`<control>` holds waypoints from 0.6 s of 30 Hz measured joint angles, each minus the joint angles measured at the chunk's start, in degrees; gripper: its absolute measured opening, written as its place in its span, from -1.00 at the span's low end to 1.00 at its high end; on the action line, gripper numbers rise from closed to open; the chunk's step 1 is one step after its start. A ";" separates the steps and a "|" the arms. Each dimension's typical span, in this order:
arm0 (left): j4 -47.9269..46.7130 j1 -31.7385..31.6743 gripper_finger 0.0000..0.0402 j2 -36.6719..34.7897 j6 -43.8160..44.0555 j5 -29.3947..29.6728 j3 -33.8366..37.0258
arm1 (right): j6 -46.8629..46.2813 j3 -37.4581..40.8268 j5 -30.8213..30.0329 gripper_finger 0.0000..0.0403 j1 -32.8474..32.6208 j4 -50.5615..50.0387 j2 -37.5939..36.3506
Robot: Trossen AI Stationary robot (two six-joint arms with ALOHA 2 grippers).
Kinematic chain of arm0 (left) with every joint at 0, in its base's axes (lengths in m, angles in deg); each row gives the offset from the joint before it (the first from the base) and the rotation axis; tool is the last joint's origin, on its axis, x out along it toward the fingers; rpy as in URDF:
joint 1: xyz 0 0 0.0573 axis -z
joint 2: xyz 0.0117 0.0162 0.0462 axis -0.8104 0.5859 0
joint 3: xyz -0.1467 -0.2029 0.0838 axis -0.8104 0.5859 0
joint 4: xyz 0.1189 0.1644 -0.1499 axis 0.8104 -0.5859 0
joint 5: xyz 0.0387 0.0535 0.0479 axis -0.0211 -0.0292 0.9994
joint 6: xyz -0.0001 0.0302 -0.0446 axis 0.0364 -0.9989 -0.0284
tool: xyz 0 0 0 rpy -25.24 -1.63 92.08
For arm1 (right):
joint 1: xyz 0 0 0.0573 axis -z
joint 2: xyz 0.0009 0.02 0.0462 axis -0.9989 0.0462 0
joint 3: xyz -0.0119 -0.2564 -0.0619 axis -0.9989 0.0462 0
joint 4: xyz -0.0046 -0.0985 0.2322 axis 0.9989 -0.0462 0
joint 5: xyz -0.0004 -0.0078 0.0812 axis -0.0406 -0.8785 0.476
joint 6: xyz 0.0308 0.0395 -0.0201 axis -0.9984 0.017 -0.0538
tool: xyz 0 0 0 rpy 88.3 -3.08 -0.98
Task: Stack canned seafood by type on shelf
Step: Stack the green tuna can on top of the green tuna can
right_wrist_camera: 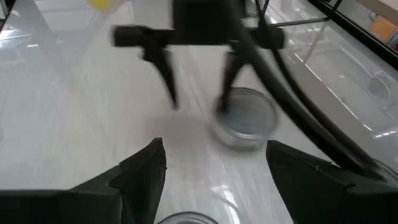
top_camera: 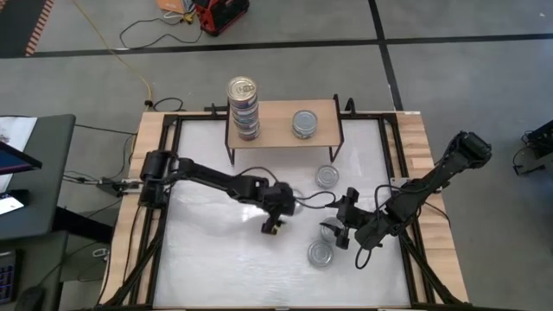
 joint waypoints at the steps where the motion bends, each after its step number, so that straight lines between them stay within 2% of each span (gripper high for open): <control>1: -0.83 0.78 0.35 -0.57 0.72 -0.14 0.03 | -0.02 0.00 0.33 0.54 0.00 0.02 0.00; 3: -2.12 1.93 0.35 -1.77 2.27 1.15 0.12 | 0.05 -0.30 1.60 0.54 0.00 -0.13 0.00; 12: -4.67 5.02 0.35 -6.55 11.48 14.58 0.28 | 0.02 -3.74 3.00 0.54 -3.04 0.15 0.00; 18: -4.34 7.82 0.35 -8.21 12.96 21.76 0.40 | -0.22 -3.91 3.02 0.54 -5.18 -1.10 0.00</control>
